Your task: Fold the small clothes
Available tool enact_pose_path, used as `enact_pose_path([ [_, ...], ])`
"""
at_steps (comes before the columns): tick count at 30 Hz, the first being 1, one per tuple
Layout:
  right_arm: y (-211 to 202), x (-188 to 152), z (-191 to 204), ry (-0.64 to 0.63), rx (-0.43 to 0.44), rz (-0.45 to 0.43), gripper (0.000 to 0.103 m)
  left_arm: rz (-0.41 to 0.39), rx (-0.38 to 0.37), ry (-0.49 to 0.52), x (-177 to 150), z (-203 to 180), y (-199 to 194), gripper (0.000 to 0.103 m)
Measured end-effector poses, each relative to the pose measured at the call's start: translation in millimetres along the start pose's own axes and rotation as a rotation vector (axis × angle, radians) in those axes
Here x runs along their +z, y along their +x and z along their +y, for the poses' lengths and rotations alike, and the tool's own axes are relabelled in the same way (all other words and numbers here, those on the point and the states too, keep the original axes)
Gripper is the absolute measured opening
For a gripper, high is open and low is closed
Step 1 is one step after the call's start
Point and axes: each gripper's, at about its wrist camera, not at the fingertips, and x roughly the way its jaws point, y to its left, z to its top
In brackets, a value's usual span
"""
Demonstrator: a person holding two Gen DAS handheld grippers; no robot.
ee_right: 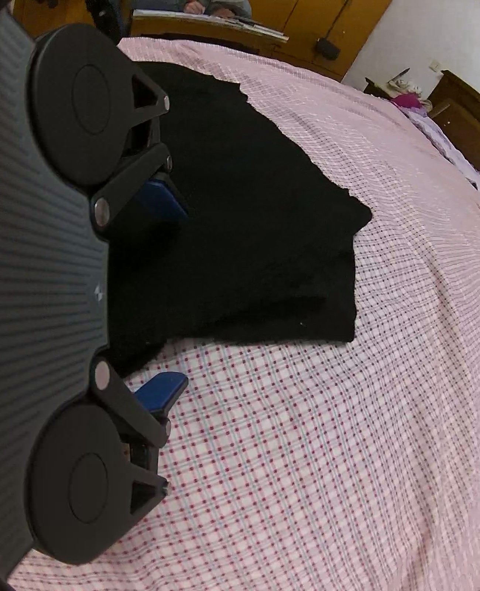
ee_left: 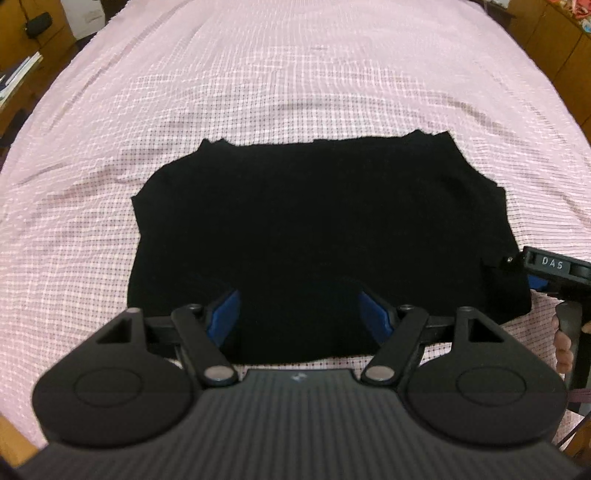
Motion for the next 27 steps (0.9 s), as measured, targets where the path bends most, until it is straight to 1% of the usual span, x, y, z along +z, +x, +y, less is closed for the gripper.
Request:
enact_pose_path([
  [5,14,10,-7,0.018,0.071,0.026,0.094,0.015,0.021,-0.055,2,-3,4,0.073],
  [8,21,15,-7,0.026,0.125,0.049,0.091,0.033,0.020,-0.088,4,-5,9,0.073],
  [9,23,17,-8,0.036,0.139,0.053,0.083,0.039,0.019,-0.095,5,-6,10,0.073],
  [10,25,19,-8,0.050,0.147,0.056,0.078,0.040,0.019,-0.099,6,-6,11,0.073],
  [11,27,20,-9,0.066,0.151,0.059,0.070,0.039,0.021,-0.100,7,-7,11,0.073],
  [12,29,22,-11,0.083,0.155,0.062,0.054,0.038,0.025,-0.099,8,-7,11,0.073],
  [13,30,24,-14,0.101,0.158,0.070,0.047,0.036,0.030,-0.098,9,-8,11,0.073],
  [15,29,27,-21,0.144,0.181,0.090,0.026,0.032,0.037,-0.093,12,-7,9,0.073],
  [18,22,28,-19,0.152,0.199,0.088,0.021,0.021,0.036,-0.088,15,-4,7,0.073],
  [21,10,28,-7,0.134,0.207,0.066,0.020,0.014,0.033,-0.088,16,2,7,0.073],
  [24,-5,27,13,0.111,0.215,0.033,0.020,0.014,0.021,-0.095,16,11,8,0.073],
  [27,-20,27,42,0.065,0.210,0.000,0.019,0.013,0.009,-0.099,17,21,5,0.073],
])
